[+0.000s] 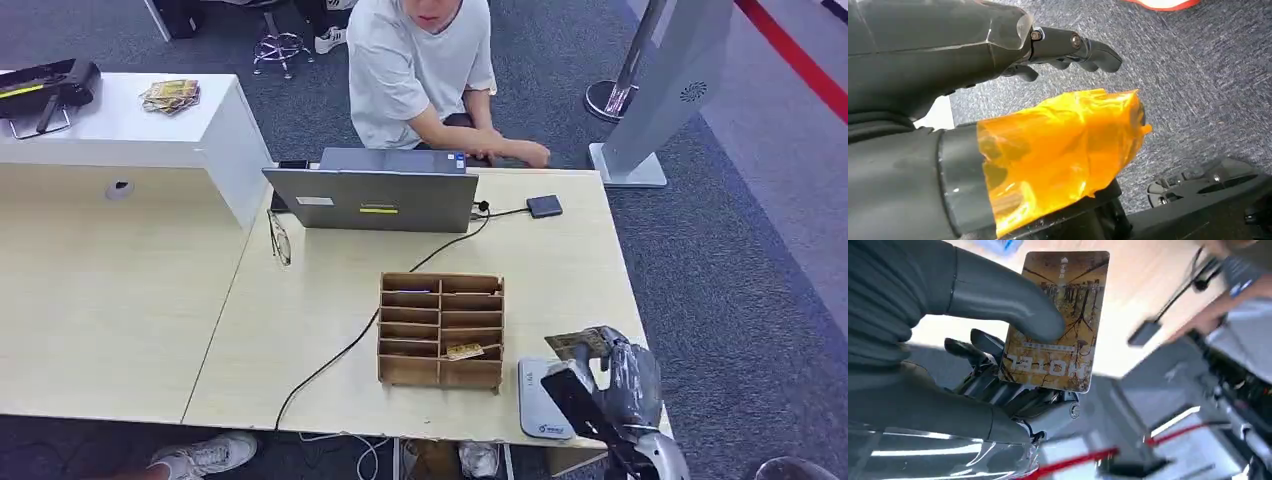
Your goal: Pass the card to the sensor for recognition and then transmit it.
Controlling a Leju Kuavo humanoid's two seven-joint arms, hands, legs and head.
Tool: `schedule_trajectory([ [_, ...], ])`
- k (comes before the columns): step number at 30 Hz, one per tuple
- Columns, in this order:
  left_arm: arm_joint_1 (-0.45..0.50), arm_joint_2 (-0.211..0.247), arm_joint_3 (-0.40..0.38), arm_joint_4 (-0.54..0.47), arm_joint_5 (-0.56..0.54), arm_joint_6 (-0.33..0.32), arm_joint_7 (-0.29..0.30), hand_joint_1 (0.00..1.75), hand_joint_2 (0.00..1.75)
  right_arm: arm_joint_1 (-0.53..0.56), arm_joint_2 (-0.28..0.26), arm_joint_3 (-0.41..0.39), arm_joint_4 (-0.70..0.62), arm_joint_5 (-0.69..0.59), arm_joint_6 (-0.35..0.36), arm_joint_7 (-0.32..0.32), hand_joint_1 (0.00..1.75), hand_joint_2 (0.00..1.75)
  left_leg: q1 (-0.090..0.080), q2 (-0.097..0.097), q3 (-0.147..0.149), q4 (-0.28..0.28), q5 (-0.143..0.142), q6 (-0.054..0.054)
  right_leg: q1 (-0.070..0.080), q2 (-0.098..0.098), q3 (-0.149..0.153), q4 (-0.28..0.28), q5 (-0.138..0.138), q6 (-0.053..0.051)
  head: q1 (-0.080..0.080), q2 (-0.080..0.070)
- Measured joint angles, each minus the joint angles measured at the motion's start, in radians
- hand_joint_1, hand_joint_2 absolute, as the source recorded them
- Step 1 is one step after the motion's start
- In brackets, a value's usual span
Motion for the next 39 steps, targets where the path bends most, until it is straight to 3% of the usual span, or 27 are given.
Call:
schedule_trajectory([
  [2, 0.0, 0.0, 0.002, 0.0, 0.002, 0.002, -0.002, 0.0, 0.0, 0.001, 0.0, -0.001, 0.0, -0.104, 0.081, -0.03, 1.75, 1.75, 0.0, 0.0, 0.0, 0.0, 0.0, 0.0, 0.0, 0.0, 0.0, 0.0, 0.0, 0.0, 0.0, 0.0],
  [7, 0.0, 0.001, 0.009, 0.0, 0.003, 0.005, -0.003, 0.0, 0.0, 0.007, -0.01, -0.001, 0.004, -0.222, 0.19, -0.058, 1.75, 1.75, 0.0, 0.0, 0.0, 0.0, 0.0, 0.0, 0.0, 0.0, 0.0, 0.0, 0.0, 0.0, 0.0, 0.0],
  [15, 0.0, 0.001, 0.015, 0.0, 0.001, 0.008, -0.003, 0.0, 0.0, 0.012, -0.061, 0.008, 0.038, -0.27, 0.27, -0.047, 1.75, 1.75, 0.0, 0.0, 0.0, 0.0, 0.0, 0.0, 0.0, 0.0, 0.0, 0.0, 0.0, 0.0, 0.0, 0.0],
  [25, 0.0, 0.001, 0.015, 0.0, -0.001, 0.011, -0.003, 0.0, 0.0, -0.001, -0.108, 0.041, 0.103, -0.277, 0.281, -0.017, 1.75, 1.75, 0.0, 0.0, 0.0, 0.0, 0.0, 0.0, 0.0, 0.0, 0.0, 0.0, 0.0, 0.0, 0.0, 0.0],
  [39, 0.0, 0.001, 0.019, 0.0, 0.001, 0.013, -0.003, 0.0, 0.0, -0.023, -0.114, 0.059, 0.138, -0.19, 0.197, 0.057, 1.75, 1.75, 0.0, 0.0, 0.0, 0.0, 0.0, 0.0, 0.0, 0.0, 0.0, 0.0, 0.0, 0.0, 0.0, 0.0],
])
